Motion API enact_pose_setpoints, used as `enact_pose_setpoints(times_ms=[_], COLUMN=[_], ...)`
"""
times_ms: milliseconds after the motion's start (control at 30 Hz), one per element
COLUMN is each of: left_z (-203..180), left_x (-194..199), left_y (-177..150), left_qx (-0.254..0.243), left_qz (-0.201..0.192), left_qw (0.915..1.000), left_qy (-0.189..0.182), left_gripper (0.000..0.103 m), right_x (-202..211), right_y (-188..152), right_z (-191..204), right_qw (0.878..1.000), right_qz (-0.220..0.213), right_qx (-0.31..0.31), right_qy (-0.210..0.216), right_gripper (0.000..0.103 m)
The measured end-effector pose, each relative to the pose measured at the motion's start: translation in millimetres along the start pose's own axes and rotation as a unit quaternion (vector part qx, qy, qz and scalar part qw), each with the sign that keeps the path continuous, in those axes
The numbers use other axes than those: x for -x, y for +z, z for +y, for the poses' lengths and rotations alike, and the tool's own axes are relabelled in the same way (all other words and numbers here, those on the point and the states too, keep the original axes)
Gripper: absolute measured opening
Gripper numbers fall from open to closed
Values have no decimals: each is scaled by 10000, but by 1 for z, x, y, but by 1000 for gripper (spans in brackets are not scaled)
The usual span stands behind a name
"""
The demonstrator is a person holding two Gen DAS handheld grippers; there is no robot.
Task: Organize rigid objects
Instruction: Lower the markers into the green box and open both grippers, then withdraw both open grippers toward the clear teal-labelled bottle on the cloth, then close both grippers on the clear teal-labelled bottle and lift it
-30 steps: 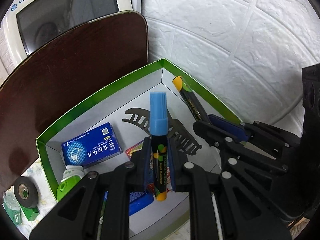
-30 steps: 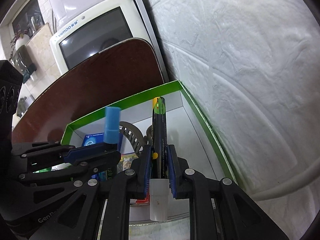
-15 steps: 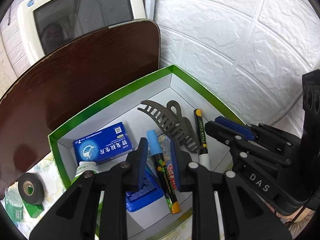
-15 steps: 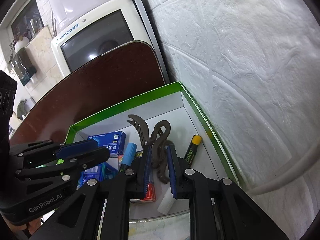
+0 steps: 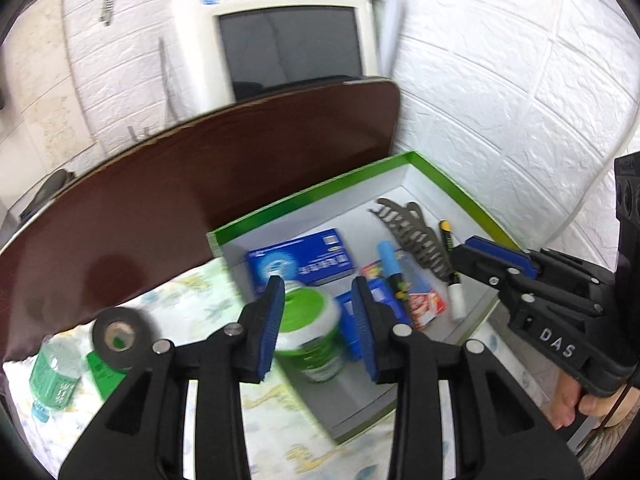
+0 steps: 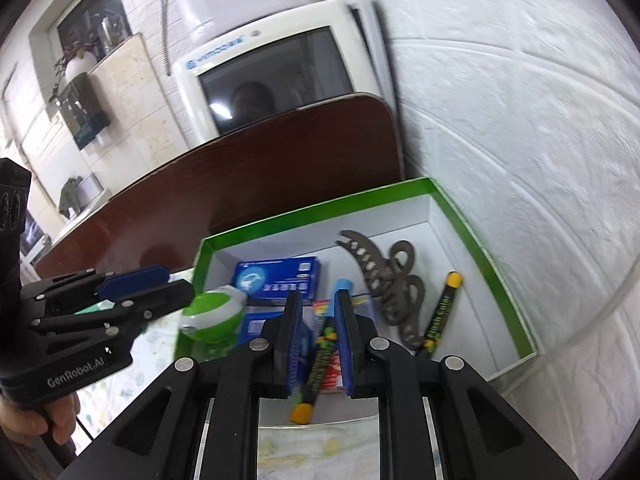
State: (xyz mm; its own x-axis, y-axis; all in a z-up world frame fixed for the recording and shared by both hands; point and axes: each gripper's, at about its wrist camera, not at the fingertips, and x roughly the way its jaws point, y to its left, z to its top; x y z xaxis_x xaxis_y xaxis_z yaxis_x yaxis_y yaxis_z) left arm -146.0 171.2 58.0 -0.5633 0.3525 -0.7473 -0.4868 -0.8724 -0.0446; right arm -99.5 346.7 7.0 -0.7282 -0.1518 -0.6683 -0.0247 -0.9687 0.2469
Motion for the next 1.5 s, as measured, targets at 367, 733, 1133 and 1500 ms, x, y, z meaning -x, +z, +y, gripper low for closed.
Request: enact_pose_setpoints(times_ms=[367,733,1133,1500], left_z=[110,203,300,320], left_x=[51,76,88,55], left_y=[-40,-104,-185,-186], left_qx=[889,1655,2448,2196], left_qz=[-261,-185,105,311], left_qw=[9934,9798,9563,9646], left_qy=[677,1108,1597,1428], left_gripper=[38,39,57,71], right_x=[-6,-39,-92,-148], right_y=[0,-22,-39,-28], right_z=[81,173,261,321], right_qw=[9974,9876,9704,9615], right_qz=[97,584,1197,1532], right_qx=[612,1232,1663,1440], right_qy=[357,780,1277,1767], right_gripper=[17,17,37,59])
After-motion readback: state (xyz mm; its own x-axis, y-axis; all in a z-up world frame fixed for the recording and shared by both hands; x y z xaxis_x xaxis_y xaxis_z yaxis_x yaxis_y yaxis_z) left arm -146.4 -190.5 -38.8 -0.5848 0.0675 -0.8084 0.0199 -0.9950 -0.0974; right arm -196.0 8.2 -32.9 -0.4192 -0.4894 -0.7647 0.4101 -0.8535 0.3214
